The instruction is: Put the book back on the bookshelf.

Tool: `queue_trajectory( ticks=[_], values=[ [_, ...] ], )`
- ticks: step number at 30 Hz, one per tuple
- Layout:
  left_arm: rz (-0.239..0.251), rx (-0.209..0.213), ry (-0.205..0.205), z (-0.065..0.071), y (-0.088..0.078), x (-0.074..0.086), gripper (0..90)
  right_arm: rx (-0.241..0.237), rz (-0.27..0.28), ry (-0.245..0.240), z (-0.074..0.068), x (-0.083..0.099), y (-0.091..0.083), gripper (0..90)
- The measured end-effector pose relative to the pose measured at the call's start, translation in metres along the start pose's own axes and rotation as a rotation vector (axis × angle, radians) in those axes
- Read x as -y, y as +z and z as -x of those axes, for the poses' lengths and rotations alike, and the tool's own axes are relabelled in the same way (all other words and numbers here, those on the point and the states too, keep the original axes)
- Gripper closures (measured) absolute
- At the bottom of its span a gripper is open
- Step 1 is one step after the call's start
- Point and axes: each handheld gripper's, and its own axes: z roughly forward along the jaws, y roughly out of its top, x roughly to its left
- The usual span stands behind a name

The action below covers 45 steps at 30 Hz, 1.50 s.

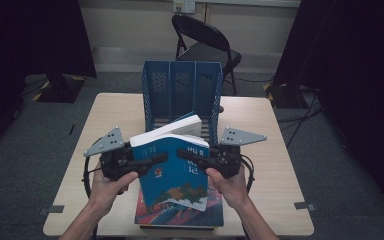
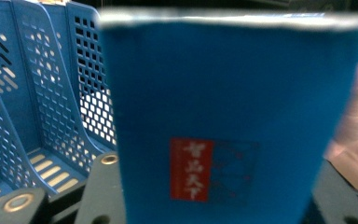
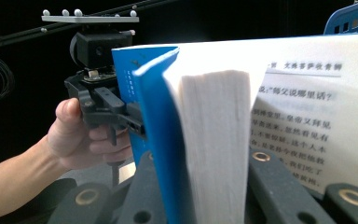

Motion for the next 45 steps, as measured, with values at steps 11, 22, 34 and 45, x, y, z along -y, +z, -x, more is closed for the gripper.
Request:
queue_trajectory(
  ticks=[11,22,34,45],
  values=[
    [-0.035,0.035,-0.023,0.004,0.010,0.010,44.1,-0.015,-0.002,-0.028,-0.004,0.002,-0.005,78.3],
    [-0.038,0.037,0.041,0.009,0.003,0.012,58.5,0.066,-0.025,-0.050,0.000,0.011,-0.019,63.5],
    [-0.039,0.028,0.056,0.016,-0.001,0.014,58.4,0.162,-0.125,0.023,0.025,0.052,-0.040,48.8],
    [-0.016,-0.009,0.035,0.013,0.006,0.018,56.9,0.145,-0.157,0.018,0.027,0.058,-0.026,49.0]
  ],
)
